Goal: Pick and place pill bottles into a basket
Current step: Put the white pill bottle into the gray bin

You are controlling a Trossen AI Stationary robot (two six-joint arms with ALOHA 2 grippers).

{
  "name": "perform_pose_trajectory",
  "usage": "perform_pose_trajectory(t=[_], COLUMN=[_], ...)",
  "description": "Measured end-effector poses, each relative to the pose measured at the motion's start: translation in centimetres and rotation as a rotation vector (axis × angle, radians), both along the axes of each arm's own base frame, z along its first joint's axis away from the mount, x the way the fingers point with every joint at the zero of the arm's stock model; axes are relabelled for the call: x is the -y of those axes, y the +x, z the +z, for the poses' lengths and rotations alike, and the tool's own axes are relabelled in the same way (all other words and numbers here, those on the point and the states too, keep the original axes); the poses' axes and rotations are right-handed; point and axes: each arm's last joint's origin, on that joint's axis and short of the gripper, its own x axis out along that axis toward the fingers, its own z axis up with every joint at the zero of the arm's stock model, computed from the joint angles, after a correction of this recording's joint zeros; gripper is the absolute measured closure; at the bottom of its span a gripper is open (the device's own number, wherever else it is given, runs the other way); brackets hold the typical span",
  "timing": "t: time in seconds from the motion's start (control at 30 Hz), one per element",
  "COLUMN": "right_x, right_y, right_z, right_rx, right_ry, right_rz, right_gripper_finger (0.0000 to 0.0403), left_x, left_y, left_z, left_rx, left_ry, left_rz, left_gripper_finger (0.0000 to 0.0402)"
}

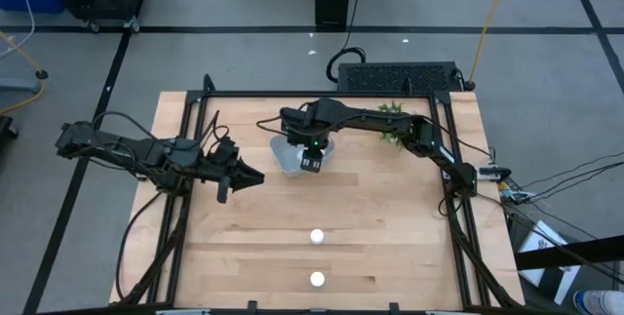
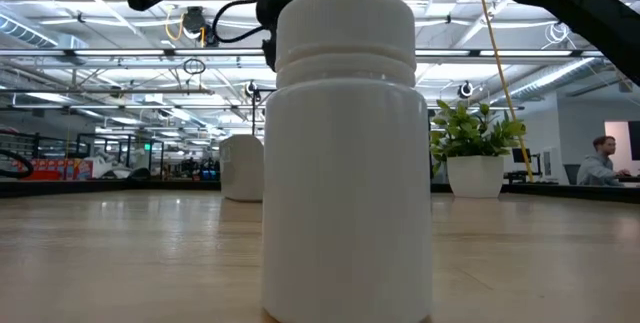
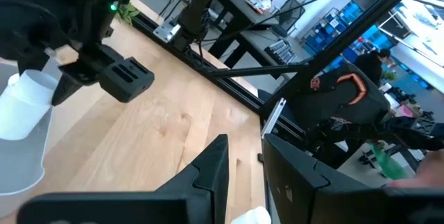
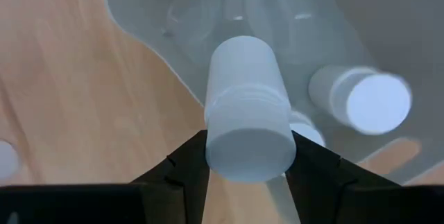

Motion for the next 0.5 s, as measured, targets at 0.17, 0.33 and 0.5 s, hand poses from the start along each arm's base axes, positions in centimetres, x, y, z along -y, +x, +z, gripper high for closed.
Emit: perform_pose_trajectory(t=[0.17, 0.33, 0.5], right_x=[0.1, 0.2, 0.0], right_y=[-0.1, -0.1, -0.1], right_z=[-0.1, -0.7, -1.8], right_rx=[-0.007, -0.043, -0.102], right_ry=[-0.004, 0.012, 0.015], right_rz=[0.033, 0.011, 0.017], right_gripper_finger=[0.0253, 0.0253, 0.0253], left_x=[0.0, -0.1, -0.1], left_y=[0.0, 0.0, 0.0], left_z=[0.0, 0.0, -0.1], left_rx=[0.000, 0.001, -0.005], left_ry=[0.001, 0.011, 0.013], left_rz=[0.016, 0.022, 0.021], left_gripper_finger=[0.0304, 0.0304, 0.0304])
